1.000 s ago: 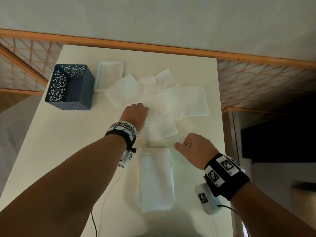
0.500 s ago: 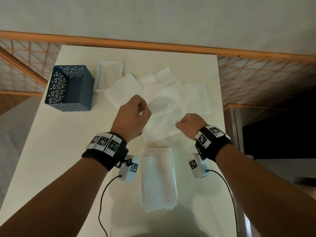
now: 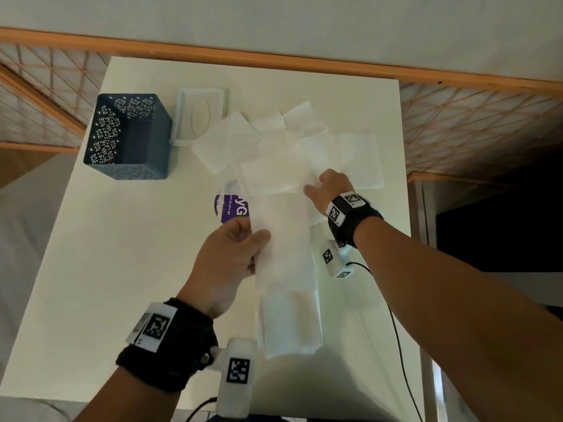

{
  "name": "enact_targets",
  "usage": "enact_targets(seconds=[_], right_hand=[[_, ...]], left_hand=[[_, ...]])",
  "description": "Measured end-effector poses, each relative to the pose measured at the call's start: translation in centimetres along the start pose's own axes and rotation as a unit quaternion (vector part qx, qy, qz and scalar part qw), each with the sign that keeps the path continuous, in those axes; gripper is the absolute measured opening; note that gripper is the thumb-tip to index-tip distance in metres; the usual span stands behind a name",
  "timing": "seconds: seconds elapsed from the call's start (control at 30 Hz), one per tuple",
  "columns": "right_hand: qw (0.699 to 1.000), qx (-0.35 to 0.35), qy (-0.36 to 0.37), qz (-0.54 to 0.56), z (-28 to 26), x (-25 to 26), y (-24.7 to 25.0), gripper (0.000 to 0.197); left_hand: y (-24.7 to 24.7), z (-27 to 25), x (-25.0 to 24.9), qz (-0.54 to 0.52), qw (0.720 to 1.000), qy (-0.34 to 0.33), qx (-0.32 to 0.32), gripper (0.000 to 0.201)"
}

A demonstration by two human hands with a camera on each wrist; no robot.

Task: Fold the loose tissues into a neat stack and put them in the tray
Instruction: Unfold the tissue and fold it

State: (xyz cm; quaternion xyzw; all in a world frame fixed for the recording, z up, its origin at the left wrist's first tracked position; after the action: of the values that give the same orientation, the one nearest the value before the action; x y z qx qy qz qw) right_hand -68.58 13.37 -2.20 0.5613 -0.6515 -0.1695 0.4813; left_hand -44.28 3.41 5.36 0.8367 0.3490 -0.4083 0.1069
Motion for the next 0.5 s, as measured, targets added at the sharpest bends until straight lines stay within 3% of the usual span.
enact_targets(seconds=[0.1, 0.3, 0.5], right_hand=[[1.000, -0.009, -0.008, -0.004, 0.3, 0.3, -0.3, 0.059], [0.999, -0.012, 0.013, -0.049, 0.8, 1.3, -1.0, 0.068], [1.000, -0.003, 0.004, -0.022, 1.4, 1.4, -1.3, 0.061]], left_hand=[[-0.3, -1.5, 1.9, 0.010, 0.999, 0.025, 0.020, 0.006], [0.3, -2.6, 4.7, 0.051, 0.997, 0.048, 0.011, 0.017], [1.6, -2.3, 6.2, 0.107, 0.992, 0.060, -0.015, 0.014]])
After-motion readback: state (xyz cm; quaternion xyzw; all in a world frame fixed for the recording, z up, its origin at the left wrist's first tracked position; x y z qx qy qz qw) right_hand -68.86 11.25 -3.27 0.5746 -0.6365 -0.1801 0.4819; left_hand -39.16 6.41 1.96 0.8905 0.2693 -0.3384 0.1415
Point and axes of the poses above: each hand's wrist, its own z-axis towards the middle knuckle, its own y-axis out of the back of the hand, x = y × z, the point moved 9 cm from there along z, towards the middle knuckle, and after that the axes turned 3 degrees about -x, right-handed, at the moved point
